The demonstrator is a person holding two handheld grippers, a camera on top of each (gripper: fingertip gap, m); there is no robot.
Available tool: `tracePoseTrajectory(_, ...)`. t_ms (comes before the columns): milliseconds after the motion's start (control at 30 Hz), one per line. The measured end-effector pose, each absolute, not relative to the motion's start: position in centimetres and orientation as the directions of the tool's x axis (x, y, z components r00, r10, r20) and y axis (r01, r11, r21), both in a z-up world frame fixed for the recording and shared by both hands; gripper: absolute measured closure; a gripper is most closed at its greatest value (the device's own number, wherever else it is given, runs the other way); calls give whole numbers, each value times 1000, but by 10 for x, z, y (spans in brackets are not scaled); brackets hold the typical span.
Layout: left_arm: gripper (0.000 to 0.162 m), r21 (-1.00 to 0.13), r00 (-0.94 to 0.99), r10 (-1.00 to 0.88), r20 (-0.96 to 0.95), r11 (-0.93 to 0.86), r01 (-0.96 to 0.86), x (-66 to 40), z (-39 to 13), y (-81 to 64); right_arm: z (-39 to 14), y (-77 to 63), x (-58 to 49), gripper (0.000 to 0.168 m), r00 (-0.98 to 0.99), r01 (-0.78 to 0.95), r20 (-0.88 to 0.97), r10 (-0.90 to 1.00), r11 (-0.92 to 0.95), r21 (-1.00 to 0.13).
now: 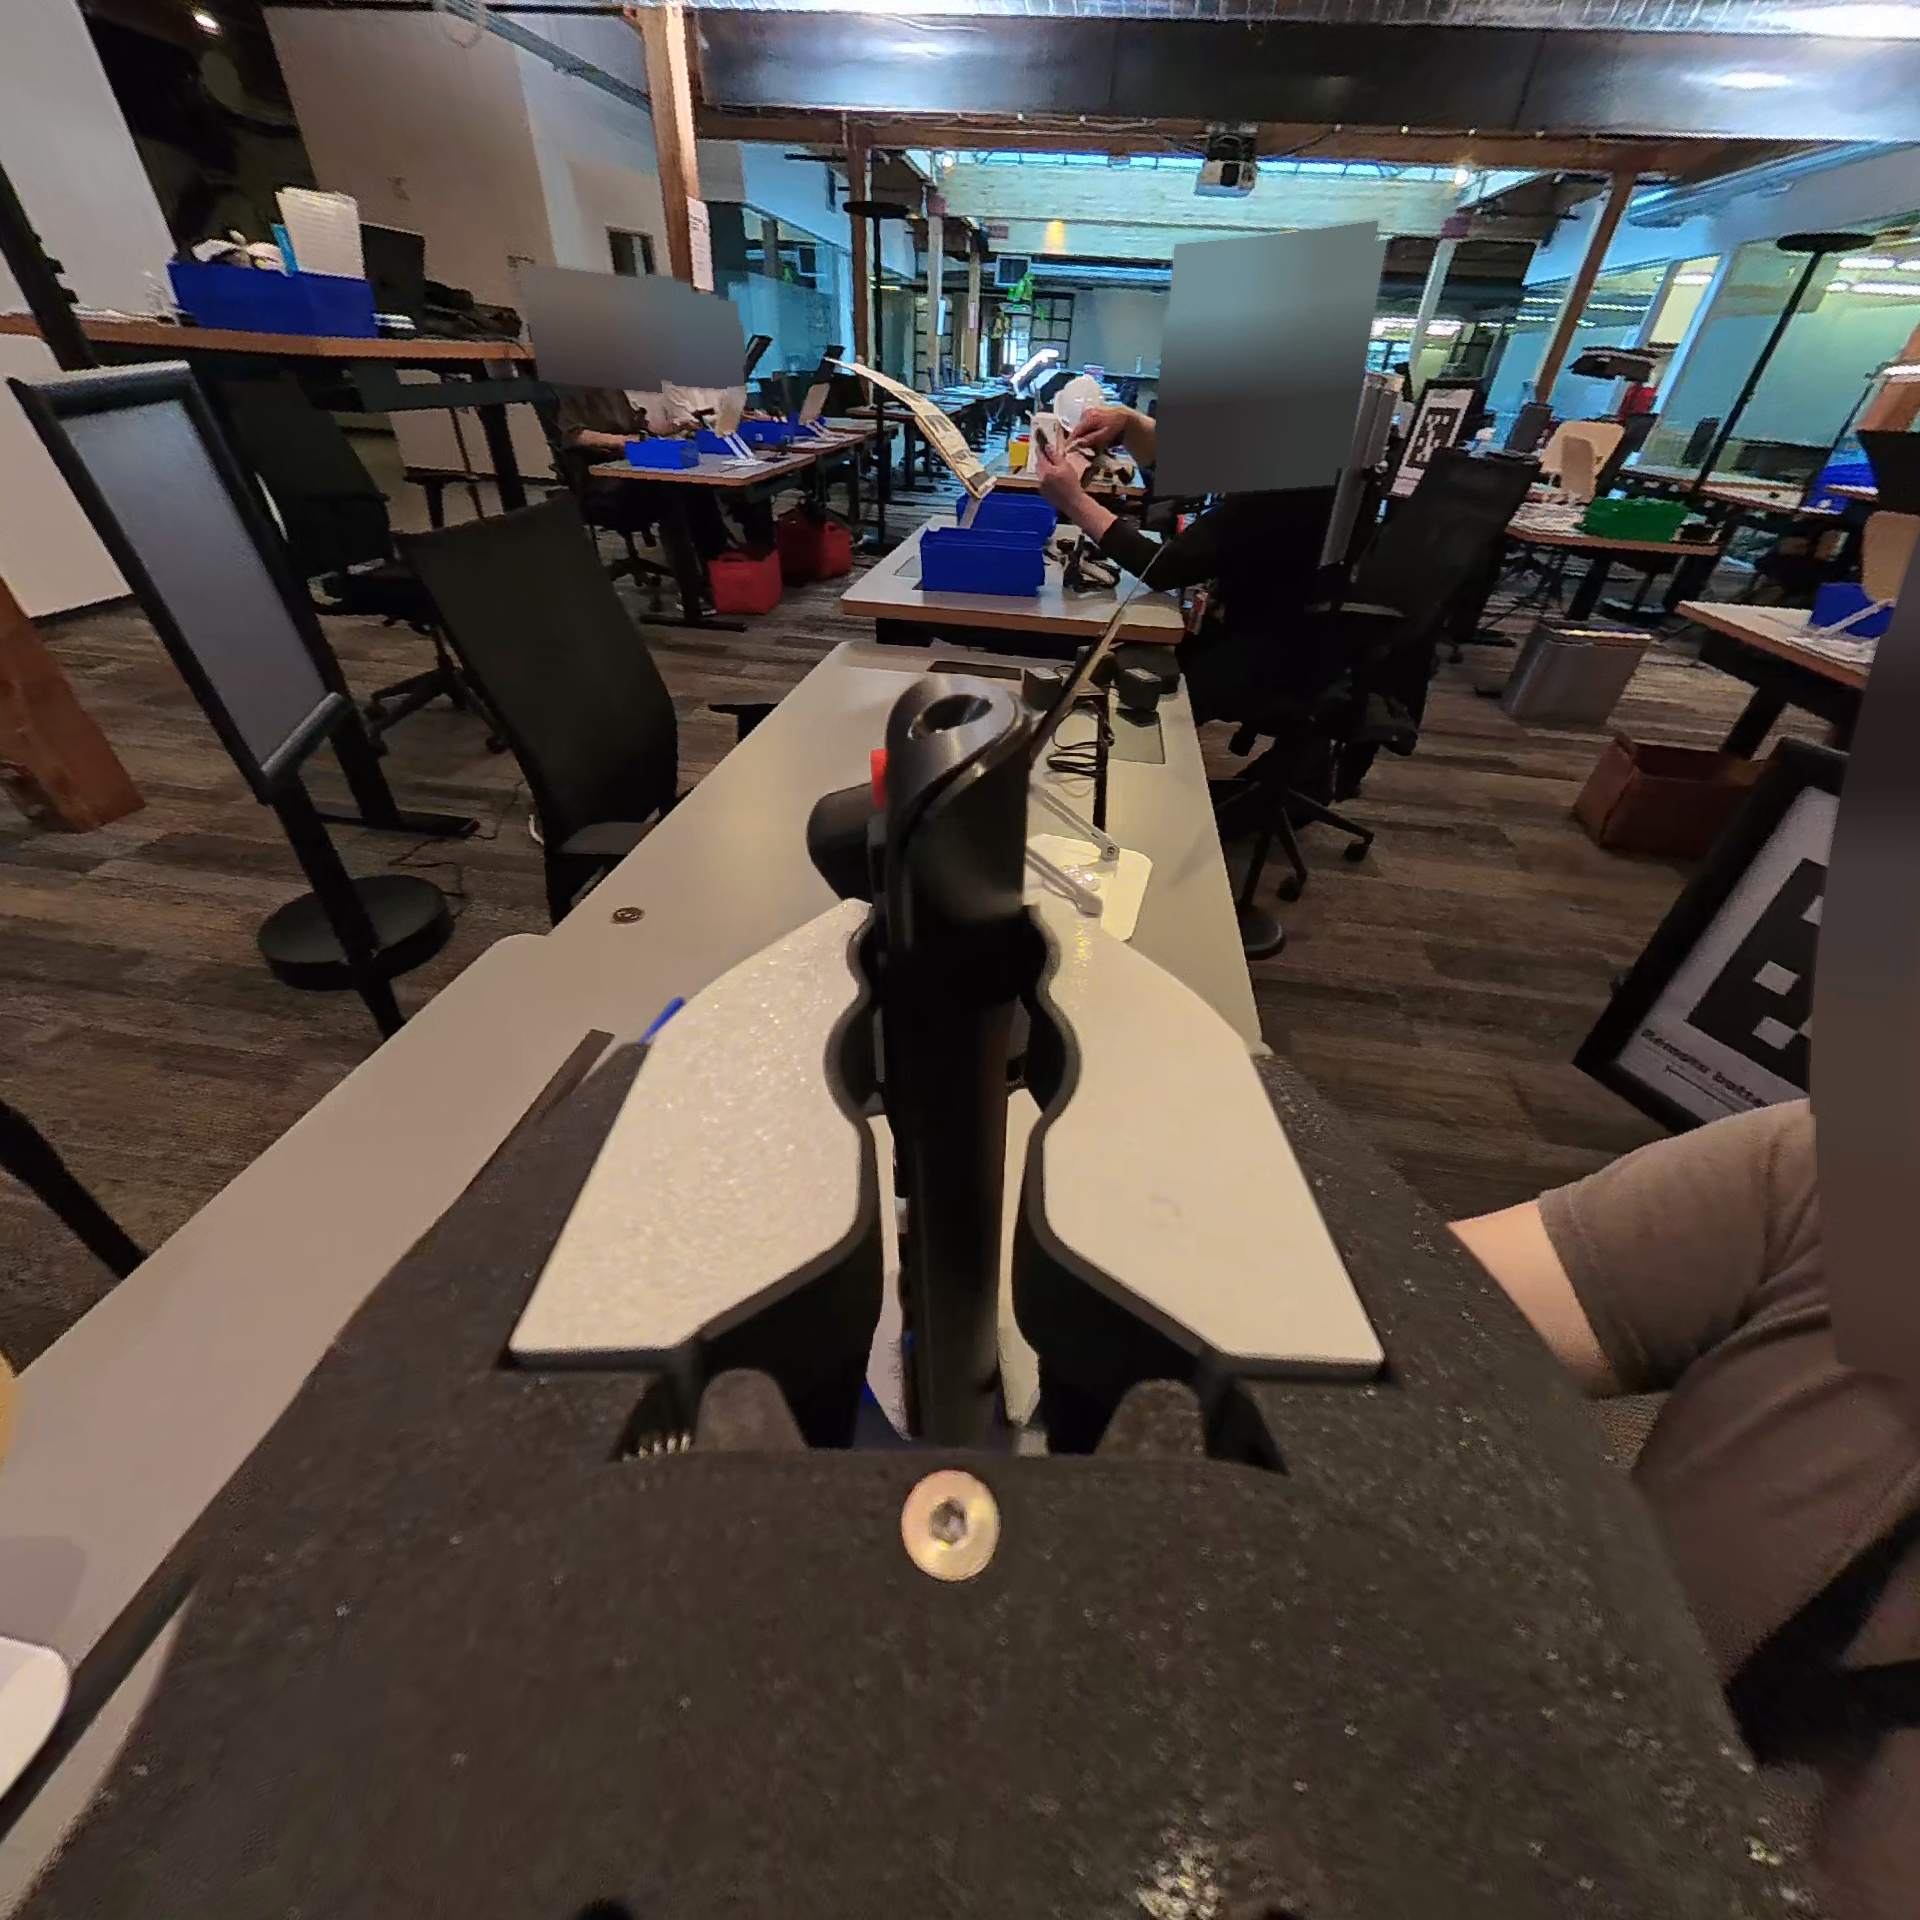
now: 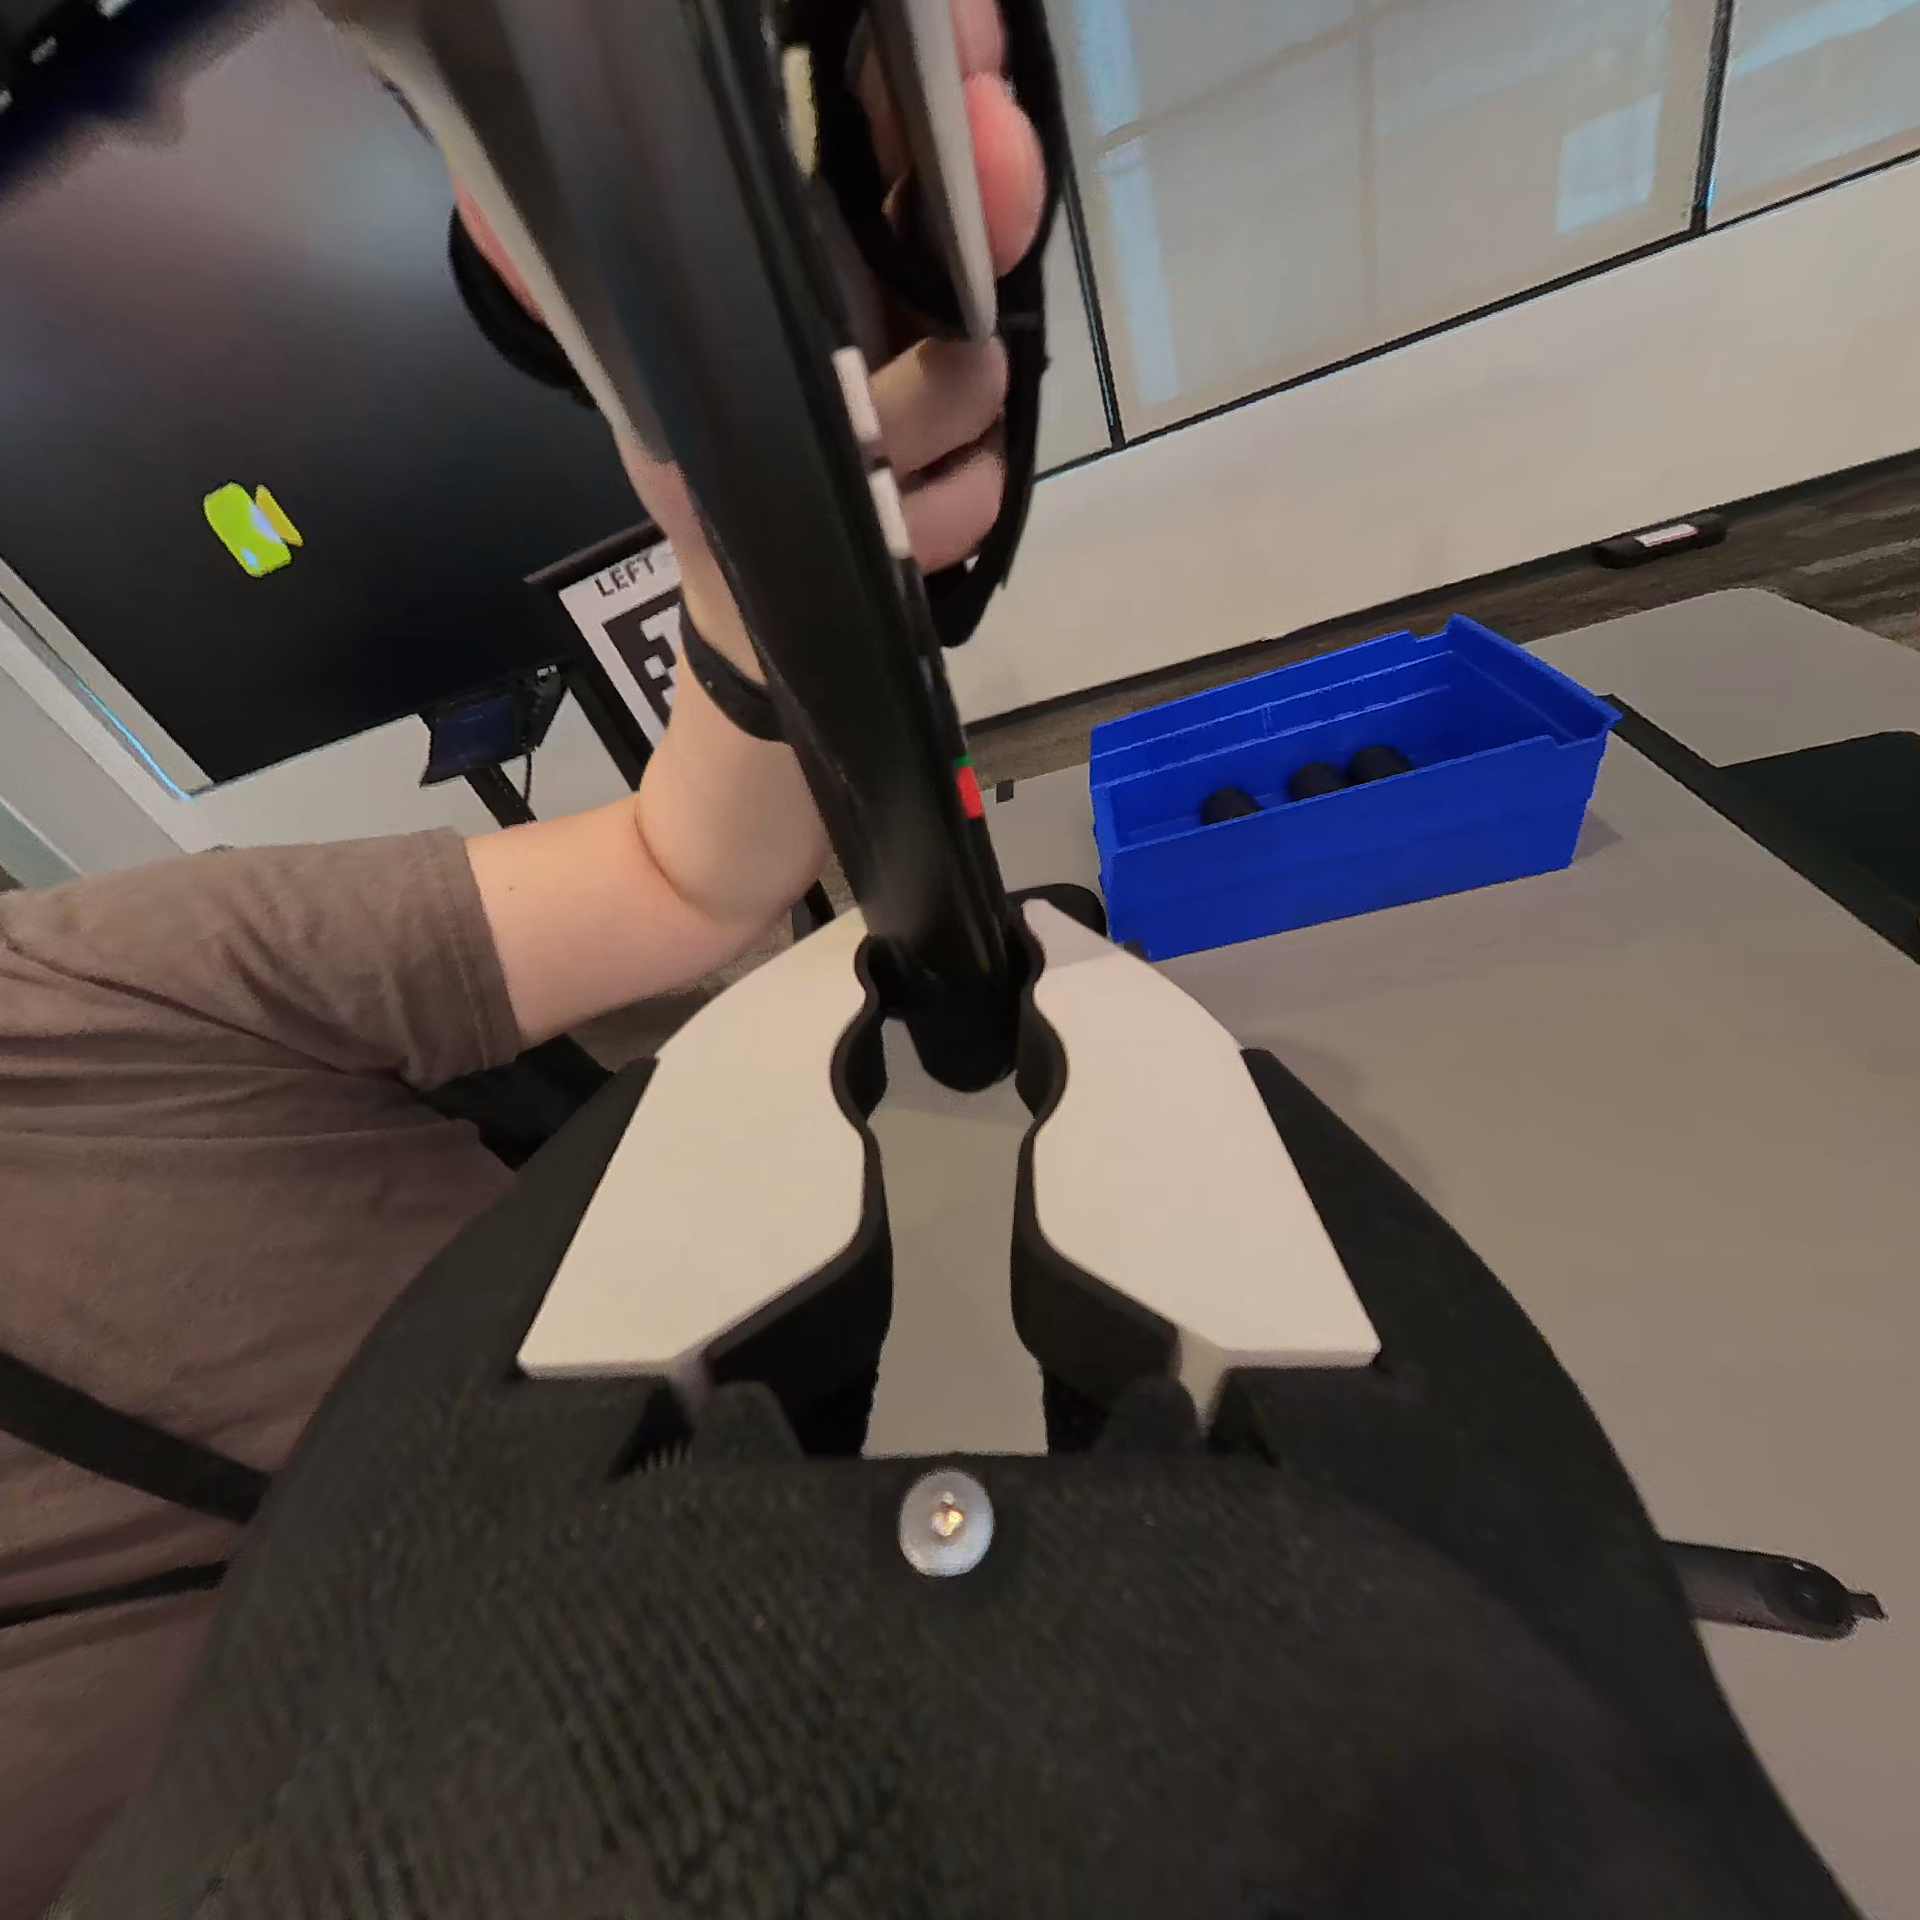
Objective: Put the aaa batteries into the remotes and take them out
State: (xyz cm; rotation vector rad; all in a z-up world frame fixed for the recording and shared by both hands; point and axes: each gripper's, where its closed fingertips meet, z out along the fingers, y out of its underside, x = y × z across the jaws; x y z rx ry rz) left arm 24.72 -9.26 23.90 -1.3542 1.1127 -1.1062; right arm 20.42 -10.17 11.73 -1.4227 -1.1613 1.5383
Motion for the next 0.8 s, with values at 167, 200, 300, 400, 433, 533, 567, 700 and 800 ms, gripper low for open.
tracePoseTrajectory(167, 138, -998, 221, -975, 13, -25, -52, 234, 234, -82, 112, -86, 193, 143, -95, 29, -400, 911, -400, -916)
tracePoseTrajectory(200, 138, -998, 233, -972, 15, -28, -52, 231, 233, -80, 111, -83, 190, 142, -82, 23, -407, 910, -407, -913)
tracePoseTrajectory(300, 138, -999, 254, -967, 22, -33, -41, 222, 228, -72, 106, -75, 182, 138, -52, 11, -424, 904, -424, -905)
tracePoseTrajectory(400, 138, -999, 267, -963, 37, -44, -20, 213, 226, -66, 101, -67, 176, 130, -23, -2, -436, 900, -436, -900)
tracePoseTrajectory(433, 138, -999, 273, -961, 41, -47, -13, 210, 225, -64, 100, -65, 174, 129, -14, -9, -439, 899, -439, -899)
tracePoseTrajectory(533, 138, -998, 273, -960, 58, -59, 3, 202, 222, -60, 96, -61, 168, 127, -3, -14, -452, 892, -452, -892)
tracePoseTrajectory(567, 138, -998, 271, -961, 61, -63, 4, 200, 220, -59, 95, -59, 166, 126, 4, -13, -455, 890, -455, -890)
tracePoseTrajectory(700, 138, -998, 282, -957, 67, -61, 28, 191, 217, -55, 90, -53, 159, 120, 41, -26, -459, 888, -458, -889)
tracePoseTrajectory(800, 138, -995, 284, -955, 88, -69, 78, 181, 220, -51, 93, -44, 158, 108, 69, -84, -474, 878, -468, -880)
